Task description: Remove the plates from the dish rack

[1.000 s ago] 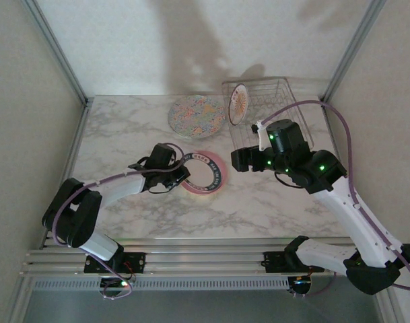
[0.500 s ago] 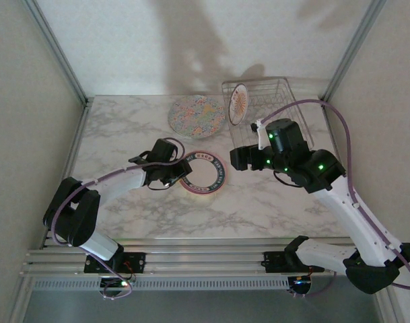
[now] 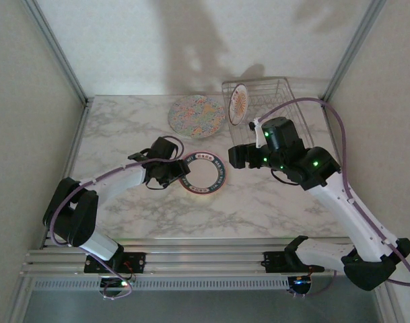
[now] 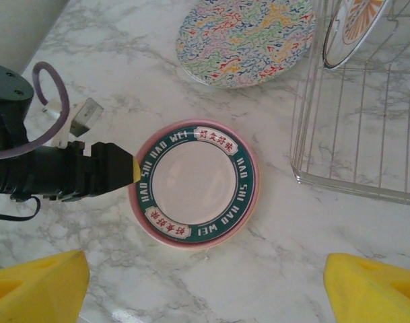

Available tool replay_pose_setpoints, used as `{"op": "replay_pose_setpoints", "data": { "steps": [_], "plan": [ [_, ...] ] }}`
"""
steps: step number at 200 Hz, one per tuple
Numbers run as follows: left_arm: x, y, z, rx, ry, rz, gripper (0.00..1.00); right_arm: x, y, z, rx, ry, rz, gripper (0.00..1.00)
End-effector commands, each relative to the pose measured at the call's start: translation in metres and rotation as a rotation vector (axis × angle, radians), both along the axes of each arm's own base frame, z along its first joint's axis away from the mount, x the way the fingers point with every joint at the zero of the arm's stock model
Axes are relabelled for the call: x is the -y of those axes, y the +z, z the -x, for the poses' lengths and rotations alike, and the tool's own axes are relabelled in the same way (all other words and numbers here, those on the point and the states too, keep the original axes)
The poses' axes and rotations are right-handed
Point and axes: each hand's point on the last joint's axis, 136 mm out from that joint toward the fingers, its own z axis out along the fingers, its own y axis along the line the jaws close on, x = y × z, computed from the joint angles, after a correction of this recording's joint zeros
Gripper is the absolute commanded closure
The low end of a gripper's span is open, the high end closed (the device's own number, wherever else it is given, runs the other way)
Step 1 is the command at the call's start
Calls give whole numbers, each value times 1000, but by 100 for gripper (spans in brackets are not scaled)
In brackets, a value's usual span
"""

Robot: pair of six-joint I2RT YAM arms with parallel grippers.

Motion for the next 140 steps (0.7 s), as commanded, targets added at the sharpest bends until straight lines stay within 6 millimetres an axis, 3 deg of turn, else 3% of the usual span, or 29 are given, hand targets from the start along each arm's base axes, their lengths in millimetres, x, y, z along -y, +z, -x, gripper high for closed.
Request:
{"op": "replay_pose_setpoints", "data": {
  "steps": [1,34,62,80,104,140],
  "plan": [
    [-7,22,-3,49,12,-37,33,0,11,-11,49,-42,-8,9],
    [-11,42,-7,98,35,-47,25,8,19,-29,73,-110,-2,7],
    [-14,66,-12,155,56,-55,22,24,31,-58,80,-205,-54,9],
    [-16,91,-18,216,79,-39,22,37,40,-83,90,-269,-96,11],
    [-17,133,-26,333,114,16,21,48,33,-124,93,-330,-121,15],
    [-14,184,-27,462,129,121,20,44,17,-184,134,-321,-102,24]
  ]
}}
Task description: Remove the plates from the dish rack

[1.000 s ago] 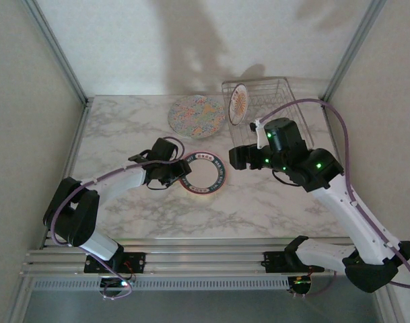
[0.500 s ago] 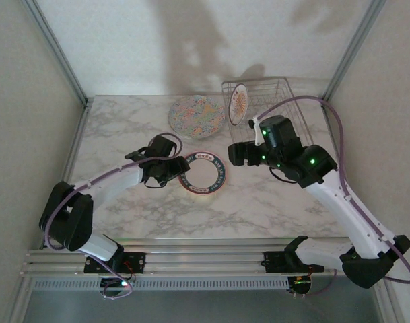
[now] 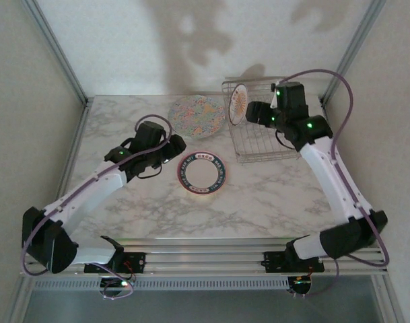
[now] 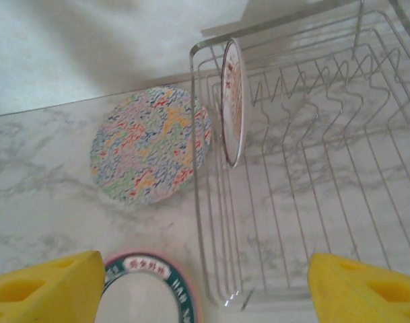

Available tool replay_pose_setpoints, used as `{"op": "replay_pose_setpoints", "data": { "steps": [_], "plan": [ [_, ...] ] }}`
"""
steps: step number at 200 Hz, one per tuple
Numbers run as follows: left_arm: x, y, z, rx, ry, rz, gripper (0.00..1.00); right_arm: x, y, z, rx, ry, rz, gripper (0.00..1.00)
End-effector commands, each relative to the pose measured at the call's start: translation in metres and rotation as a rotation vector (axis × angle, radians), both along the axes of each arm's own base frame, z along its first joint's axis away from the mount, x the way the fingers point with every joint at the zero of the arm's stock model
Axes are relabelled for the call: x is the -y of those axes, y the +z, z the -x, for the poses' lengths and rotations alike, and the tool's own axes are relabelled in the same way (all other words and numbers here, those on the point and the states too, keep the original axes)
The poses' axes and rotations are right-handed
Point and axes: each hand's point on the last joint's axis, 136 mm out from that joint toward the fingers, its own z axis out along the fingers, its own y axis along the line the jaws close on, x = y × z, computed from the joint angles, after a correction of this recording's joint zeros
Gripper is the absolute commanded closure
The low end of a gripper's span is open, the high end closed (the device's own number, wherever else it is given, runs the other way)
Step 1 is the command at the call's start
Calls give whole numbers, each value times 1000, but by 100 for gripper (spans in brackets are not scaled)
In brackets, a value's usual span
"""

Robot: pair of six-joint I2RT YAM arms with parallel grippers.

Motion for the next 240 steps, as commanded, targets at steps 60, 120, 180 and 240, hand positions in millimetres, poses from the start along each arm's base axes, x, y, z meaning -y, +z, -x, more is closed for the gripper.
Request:
{"op": "replay_pose_setpoints", "data": {
  "steps": [60,120,180,240],
  "plan": [
    [-7,138,24,402,-17,248,20,-18,-62,-118,42,51,64,34],
    [-30,144,47,410,40,260,20,-14,-116,-175,-24,-12,151,27],
    [-41,148,52,413,71,245,20,-4,-147,-200,-89,-83,218,30],
    [-43,146,52,404,81,240,19,-22,-165,-215,-103,-33,173,51]
  ]
}}
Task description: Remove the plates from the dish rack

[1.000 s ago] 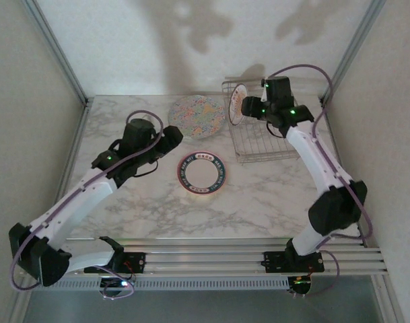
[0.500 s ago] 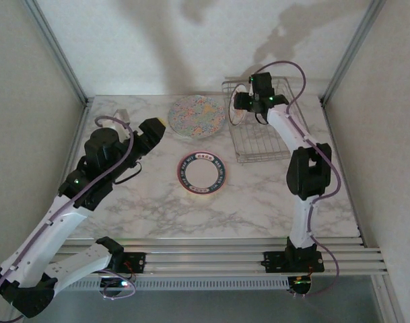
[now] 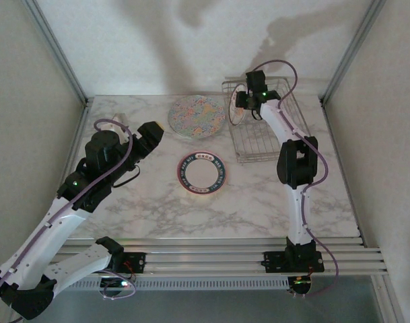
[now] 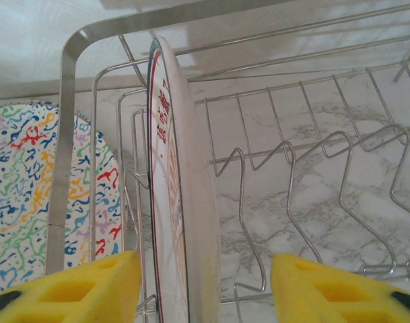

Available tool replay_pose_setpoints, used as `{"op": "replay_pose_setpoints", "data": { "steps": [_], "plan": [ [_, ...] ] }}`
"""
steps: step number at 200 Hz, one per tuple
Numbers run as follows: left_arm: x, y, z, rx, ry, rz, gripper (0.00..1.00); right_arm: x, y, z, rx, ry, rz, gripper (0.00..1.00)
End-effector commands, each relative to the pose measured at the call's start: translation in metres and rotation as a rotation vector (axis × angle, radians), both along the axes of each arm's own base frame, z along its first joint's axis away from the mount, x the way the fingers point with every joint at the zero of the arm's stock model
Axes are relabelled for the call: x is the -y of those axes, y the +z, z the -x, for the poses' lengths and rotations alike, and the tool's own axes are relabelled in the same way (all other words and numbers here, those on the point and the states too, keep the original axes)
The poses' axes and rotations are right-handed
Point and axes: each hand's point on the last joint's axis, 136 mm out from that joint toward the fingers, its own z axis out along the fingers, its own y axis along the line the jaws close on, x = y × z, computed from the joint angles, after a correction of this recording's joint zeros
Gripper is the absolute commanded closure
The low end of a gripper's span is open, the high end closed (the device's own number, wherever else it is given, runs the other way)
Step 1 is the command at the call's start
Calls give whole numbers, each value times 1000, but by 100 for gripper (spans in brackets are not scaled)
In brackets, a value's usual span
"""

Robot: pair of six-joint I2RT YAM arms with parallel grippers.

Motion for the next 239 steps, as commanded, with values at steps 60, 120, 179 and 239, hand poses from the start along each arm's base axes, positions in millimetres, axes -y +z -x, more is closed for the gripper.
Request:
{"op": "replay_pose_setpoints", "data": {
  "steps": [60,120,179,239],
  "plan": [
    [-9,3,2,-2,33,6,19,-8,-3,-16,2,8,-13,73],
    [-7,3,-1,-5,27,5,19,-11,17,-19,57,-23,58,100],
    [-4,5,-2,-2,21,18,19,-5,76,-13,199,-108,234,100],
    [7,10,-9,14,-19,44,19,19,177,25,379,-197,254,100]
  ]
}}
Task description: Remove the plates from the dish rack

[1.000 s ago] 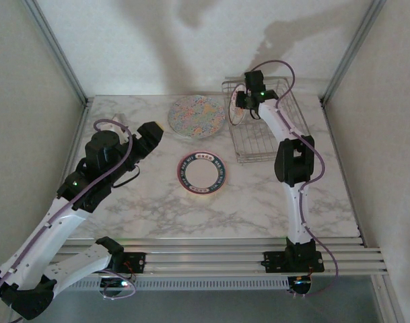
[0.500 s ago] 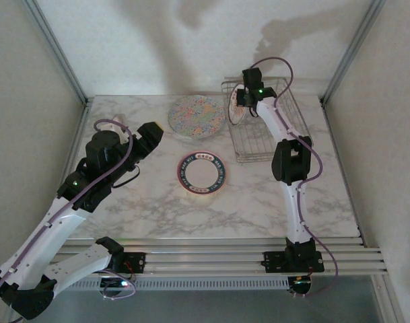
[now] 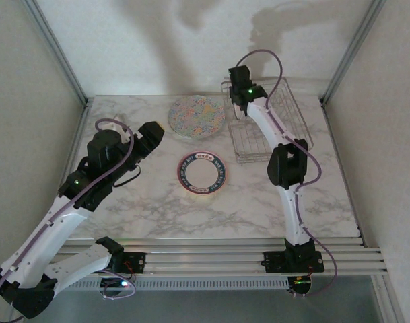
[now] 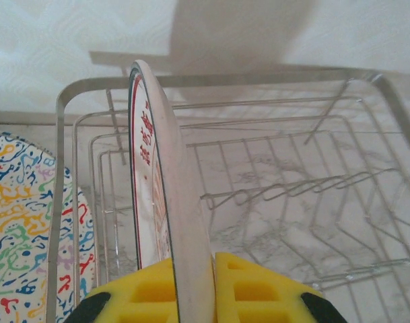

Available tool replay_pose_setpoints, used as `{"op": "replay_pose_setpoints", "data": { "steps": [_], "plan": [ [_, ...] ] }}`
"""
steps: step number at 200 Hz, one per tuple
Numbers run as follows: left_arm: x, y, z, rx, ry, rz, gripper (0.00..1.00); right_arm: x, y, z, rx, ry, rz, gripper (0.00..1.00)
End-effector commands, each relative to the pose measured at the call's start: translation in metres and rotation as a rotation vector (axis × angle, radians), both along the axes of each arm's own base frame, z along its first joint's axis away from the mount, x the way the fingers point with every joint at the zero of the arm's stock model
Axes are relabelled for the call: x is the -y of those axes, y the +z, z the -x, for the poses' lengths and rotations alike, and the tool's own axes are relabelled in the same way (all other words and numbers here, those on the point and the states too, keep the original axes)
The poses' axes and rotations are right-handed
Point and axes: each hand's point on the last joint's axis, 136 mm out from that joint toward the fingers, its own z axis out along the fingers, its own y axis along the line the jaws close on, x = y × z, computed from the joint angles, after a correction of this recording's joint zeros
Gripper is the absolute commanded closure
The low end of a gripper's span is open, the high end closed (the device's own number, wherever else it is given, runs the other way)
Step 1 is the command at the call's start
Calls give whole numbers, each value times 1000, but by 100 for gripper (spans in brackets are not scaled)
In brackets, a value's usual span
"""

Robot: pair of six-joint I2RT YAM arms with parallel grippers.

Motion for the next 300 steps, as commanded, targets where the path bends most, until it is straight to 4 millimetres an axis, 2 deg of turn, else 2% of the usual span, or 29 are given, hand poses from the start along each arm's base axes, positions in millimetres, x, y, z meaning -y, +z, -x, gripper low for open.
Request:
{"op": "replay_pose_setpoints", "data": {
  "steps": [1,33,64,83,88,103,120,161,208,235,267,300],
  "plan": [
    [7,15,-5,35,-25,43,19,27,122,23,253,-68,-33,100],
    [25,17,-18,46,-81,63,19,42,170,64,320,-63,-79,100],
    [52,23,-35,64,-162,83,19,52,198,114,333,-27,-166,100],
    [75,24,-47,70,-227,95,19,51,207,146,320,32,-269,100],
    [81,26,-50,74,-243,100,19,48,202,151,301,50,-293,100],
    [101,25,-57,76,-293,115,18,48,208,178,282,92,-391,100],
    [122,20,-64,63,-343,135,18,41,204,202,230,157,-503,100],
    [160,6,-77,27,-422,182,17,30,200,246,123,253,-735,100],
    [179,-8,-88,-6,-454,232,17,24,193,263,46,269,-947,100],
    [183,-14,-92,-21,-457,244,17,17,190,263,7,285,-1039,100],
    [184,-12,-92,-12,-457,255,19,16,185,261,-16,281,-1063,100],
    [186,-17,-91,-27,-466,264,28,9,181,256,-52,296,-1139,100]
  ]
}}
